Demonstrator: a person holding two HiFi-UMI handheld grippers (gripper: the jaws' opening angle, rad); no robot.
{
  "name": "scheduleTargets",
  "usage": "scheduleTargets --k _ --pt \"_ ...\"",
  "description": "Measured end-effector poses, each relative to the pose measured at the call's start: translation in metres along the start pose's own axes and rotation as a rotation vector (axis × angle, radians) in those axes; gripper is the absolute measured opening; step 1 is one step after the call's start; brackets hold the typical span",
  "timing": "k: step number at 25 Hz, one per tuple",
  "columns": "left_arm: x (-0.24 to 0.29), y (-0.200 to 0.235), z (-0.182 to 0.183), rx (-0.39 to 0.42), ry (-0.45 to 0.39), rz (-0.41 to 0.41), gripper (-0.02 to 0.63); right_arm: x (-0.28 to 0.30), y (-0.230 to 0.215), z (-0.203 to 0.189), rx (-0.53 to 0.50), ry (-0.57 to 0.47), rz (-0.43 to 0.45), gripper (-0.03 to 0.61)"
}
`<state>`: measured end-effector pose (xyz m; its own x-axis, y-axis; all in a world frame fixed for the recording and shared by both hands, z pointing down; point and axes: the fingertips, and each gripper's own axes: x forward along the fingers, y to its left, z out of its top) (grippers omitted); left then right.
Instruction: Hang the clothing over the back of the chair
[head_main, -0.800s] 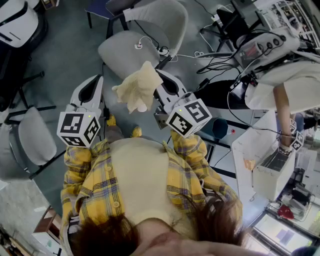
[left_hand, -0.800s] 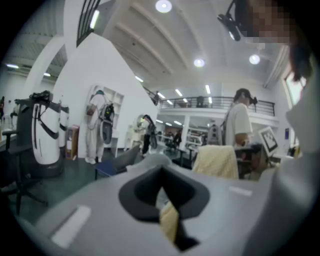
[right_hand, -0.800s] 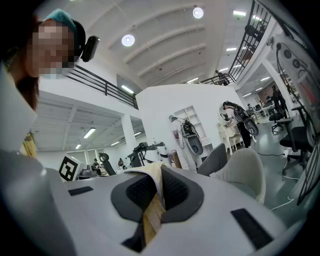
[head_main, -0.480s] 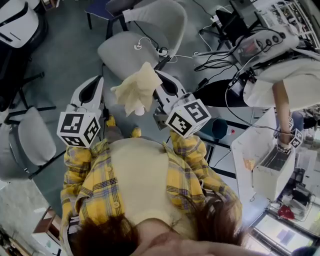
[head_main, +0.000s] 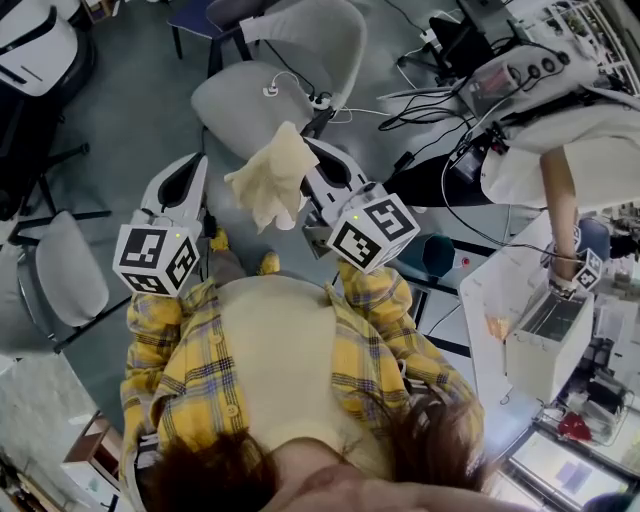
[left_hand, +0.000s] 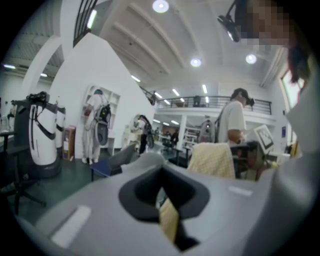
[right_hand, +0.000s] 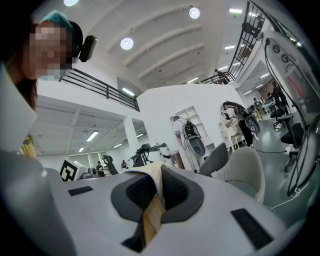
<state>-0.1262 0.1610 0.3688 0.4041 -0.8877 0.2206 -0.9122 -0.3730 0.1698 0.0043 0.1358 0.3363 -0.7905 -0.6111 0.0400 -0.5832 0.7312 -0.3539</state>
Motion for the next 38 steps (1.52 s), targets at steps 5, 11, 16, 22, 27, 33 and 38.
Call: scheduleTargets --k 5,11,16,22,27,33,38 --pt "0.002 -0.017 -0.007 0.016 0.008 -0.003 0.006 -0.006 0.003 0.004 -0.011 0.002 0.045 0.02" --pt "0.002 -0.027 -0.016 0.011 0.029 0.0 0.006 -0.003 0.008 0.01 -0.013 -0.001 0.095 0.02" --pt "0.004 -0.018 -0.009 0.014 0.022 -0.002 0.006 0.01 0.011 0.018 -0.02 0.002 0.107 0.02" --pt "0.028 -0.007 -0.004 0.009 0.017 -0.053 0.006 0.029 0.007 0.034 -0.027 -0.007 0.093 0.02" --pt "0.056 0.007 0.006 0.004 0.011 -0.107 0.008 0.054 -0.002 0.054 -0.051 -0.014 0.088 0.02" --pt "0.078 0.023 0.009 -0.003 -0.003 -0.166 0.008 0.082 -0.015 0.063 -0.079 -0.013 0.069 0.02" --pt "0.103 0.052 0.021 0.001 0.012 -0.2 0.008 0.12 -0.03 0.084 -0.101 -0.023 0.036 0.02"
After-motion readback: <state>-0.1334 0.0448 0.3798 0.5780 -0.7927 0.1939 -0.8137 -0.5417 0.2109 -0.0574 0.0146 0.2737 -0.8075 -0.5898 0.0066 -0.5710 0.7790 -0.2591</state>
